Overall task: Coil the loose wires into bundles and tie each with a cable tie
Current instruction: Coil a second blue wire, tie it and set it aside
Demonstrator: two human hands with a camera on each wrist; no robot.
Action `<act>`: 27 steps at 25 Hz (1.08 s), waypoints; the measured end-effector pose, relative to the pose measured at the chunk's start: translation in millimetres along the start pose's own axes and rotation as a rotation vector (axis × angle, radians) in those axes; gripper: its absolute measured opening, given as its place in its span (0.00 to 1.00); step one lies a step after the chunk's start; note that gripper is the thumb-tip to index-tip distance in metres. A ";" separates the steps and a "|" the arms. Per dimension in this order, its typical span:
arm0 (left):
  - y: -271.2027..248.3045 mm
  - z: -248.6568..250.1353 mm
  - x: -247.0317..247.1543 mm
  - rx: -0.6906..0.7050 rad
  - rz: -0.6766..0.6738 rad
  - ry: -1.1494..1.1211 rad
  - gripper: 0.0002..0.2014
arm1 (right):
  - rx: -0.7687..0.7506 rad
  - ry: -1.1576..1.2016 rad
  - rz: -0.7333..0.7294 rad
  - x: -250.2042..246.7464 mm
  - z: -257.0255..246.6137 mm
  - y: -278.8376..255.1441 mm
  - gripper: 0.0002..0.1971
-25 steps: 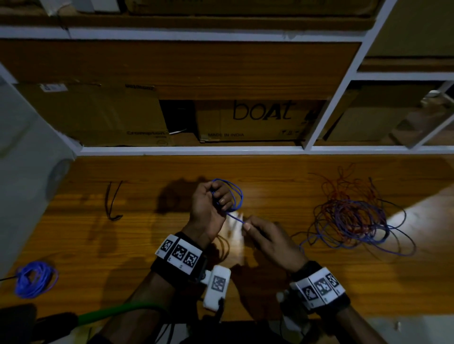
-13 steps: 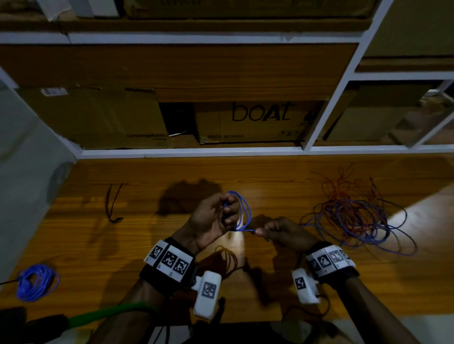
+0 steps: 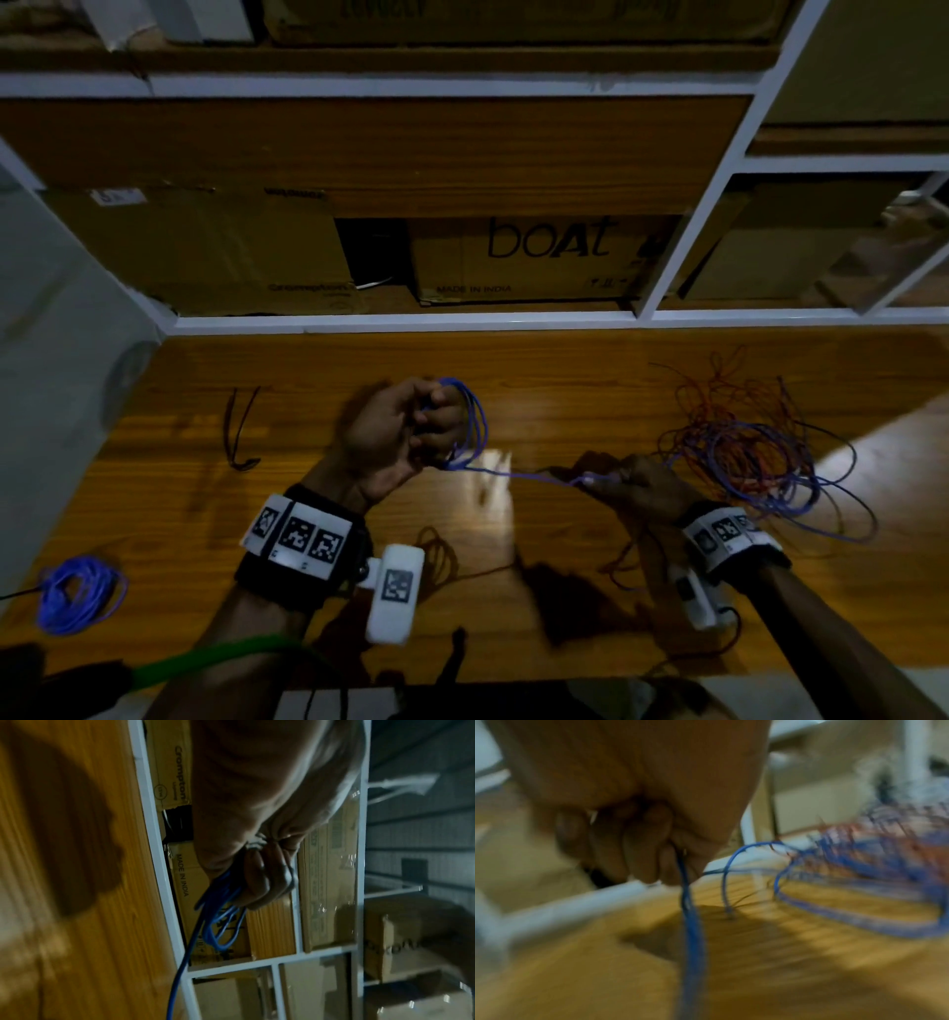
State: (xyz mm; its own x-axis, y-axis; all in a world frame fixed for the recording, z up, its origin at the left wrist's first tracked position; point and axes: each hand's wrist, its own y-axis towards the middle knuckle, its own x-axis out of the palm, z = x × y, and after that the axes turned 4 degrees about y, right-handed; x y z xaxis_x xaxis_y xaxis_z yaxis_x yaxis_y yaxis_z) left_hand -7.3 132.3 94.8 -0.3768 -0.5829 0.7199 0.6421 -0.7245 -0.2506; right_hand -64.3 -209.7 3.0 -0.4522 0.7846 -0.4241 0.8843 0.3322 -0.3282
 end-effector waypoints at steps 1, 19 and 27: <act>-1.1 -5.0 -0.2 -0.077 -0.001 0.069 0.06 | 0.007 0.099 -0.025 -5.8 4.9 4.9 0.26; 33.8 -72.9 11.7 -0.129 0.151 0.362 0.20 | -0.099 0.387 0.044 11.1 -114.4 1.4 0.16; 43.4 -64.5 10.5 0.052 0.289 0.242 0.27 | -0.175 0.262 -0.085 30.2 -124.1 -8.6 0.15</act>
State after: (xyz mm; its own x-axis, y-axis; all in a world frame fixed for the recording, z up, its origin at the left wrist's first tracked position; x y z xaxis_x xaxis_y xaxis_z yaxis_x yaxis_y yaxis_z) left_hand -26.4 71.0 49.8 -0.3175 -0.8350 0.4494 0.7759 -0.5012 -0.3831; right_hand -71.2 -123.9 97.7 -0.5004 0.8504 -0.1625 0.8614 0.4699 -0.1931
